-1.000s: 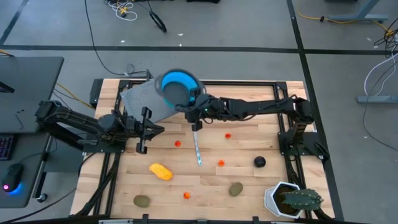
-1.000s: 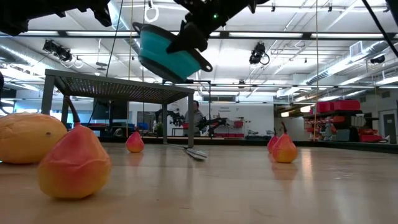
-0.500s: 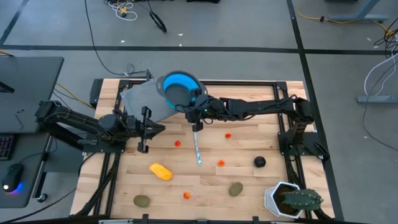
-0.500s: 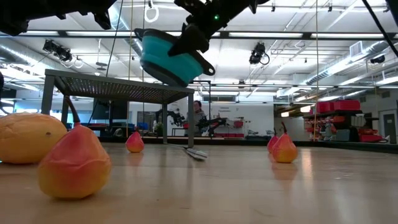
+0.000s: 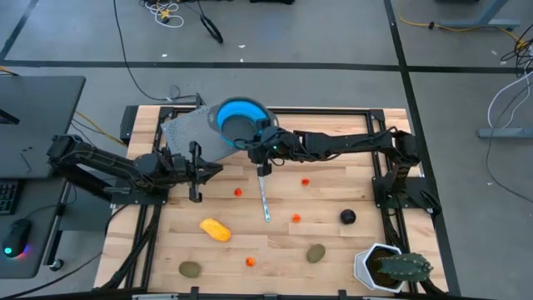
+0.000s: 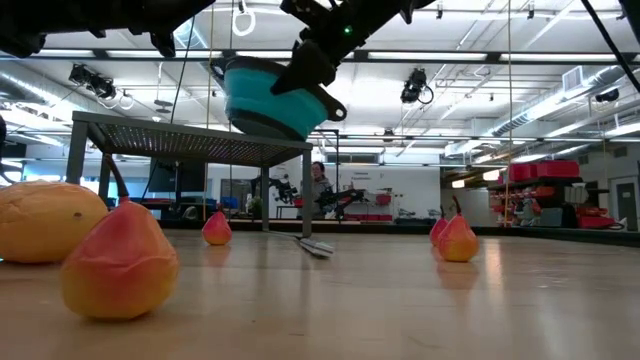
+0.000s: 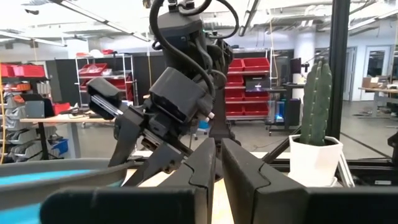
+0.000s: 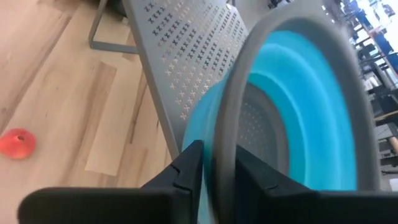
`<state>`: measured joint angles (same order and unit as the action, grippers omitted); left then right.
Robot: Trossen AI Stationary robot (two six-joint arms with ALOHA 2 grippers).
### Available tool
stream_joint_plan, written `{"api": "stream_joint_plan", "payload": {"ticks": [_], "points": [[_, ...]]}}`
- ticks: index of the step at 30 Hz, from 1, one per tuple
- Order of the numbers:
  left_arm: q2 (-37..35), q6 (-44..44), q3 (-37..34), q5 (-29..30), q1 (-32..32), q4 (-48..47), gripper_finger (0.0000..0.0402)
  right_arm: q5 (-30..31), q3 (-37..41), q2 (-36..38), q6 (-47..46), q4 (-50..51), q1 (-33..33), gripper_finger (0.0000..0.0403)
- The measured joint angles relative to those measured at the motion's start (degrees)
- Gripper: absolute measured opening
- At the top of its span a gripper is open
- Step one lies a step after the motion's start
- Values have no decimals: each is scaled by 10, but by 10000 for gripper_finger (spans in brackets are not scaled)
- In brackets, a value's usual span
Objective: Pick & Place Fruit
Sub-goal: Put the blue strainer bowl on the shelf
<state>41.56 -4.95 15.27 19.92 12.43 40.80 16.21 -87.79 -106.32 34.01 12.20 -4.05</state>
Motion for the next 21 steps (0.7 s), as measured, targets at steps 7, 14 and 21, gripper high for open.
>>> {"api": "stream_joint_plan", "payload": {"ticks": [7,14,21], "points": [[0,0,0,0,0,0,36,-15,0,0,-12,-9,1,127],[0,0,0,3,0,0,36,-13,0,0,-14,-46,12,186],[0,-35,0,56,0,2,36,20,0,29,-61,-99,36,206]]}}
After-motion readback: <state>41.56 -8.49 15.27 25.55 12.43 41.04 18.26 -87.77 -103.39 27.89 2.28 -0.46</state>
